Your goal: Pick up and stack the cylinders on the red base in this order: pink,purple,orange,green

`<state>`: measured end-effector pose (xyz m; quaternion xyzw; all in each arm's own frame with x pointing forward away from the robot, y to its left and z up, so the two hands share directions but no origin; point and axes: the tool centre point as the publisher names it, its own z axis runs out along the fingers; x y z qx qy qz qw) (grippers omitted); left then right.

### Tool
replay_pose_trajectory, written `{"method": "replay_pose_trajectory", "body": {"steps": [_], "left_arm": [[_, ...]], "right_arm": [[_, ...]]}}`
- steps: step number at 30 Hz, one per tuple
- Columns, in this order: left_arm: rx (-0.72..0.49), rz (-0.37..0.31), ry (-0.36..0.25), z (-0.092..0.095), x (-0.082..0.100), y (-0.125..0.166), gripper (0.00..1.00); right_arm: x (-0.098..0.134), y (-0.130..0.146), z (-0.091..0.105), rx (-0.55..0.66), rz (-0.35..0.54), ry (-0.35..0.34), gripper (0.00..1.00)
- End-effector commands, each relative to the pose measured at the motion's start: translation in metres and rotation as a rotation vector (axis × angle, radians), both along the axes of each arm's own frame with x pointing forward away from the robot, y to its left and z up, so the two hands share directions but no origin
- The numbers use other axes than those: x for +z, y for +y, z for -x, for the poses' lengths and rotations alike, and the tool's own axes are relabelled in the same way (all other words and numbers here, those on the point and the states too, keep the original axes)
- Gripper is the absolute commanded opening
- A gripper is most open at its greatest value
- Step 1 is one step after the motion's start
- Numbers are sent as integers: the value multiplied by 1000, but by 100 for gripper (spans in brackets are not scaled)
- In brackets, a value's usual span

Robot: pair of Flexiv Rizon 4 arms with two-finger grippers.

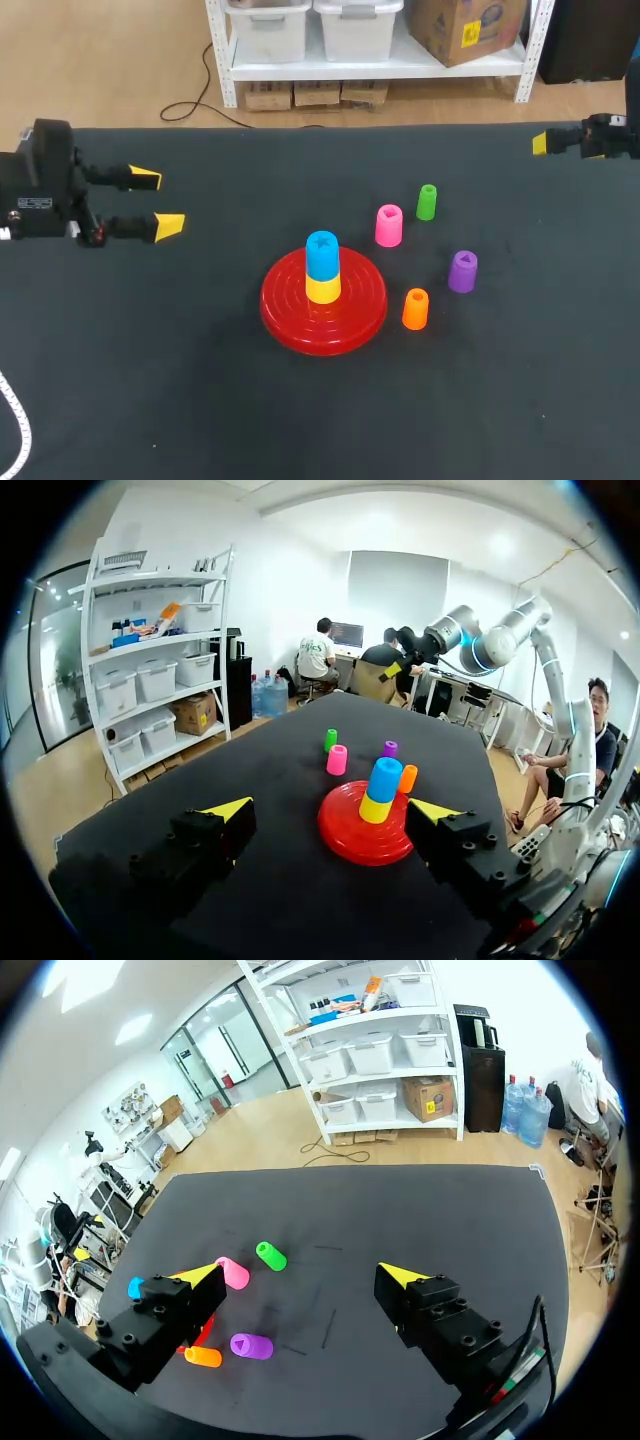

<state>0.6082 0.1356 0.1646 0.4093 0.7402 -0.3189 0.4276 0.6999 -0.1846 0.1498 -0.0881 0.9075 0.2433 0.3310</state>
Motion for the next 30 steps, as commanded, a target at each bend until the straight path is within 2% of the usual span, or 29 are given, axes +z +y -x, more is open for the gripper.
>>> {"method": "replay_pose_trajectory", "body": {"steps": [1, 7, 8, 11, 15, 21, 30], "left_arm": [[4, 6, -7, 0, -2, 0, 100], [4, 6, -7, 0, -2, 0, 100], [4, 6, -7, 0, -2, 0, 100], [4, 6, -7, 0, -2, 0, 100], [4, 6, -7, 0, -2, 0, 100], [4, 6, -7, 0, -2, 0, 100], [4, 6, -7, 0, -2, 0, 100]], "right_arm": [[0, 0, 0, 2, -1, 0, 100], [0, 0, 0, 2, -1, 0, 100], [1, 2, -2, 3, 30, 15, 100], [4, 15, -8, 43, 48, 40, 100], [10, 47, -19, 112, 127, 69, 100], [3, 103, -33, 222, 230, 127, 100], [-32, 171, -32, 376, 363, 217, 100]]}}
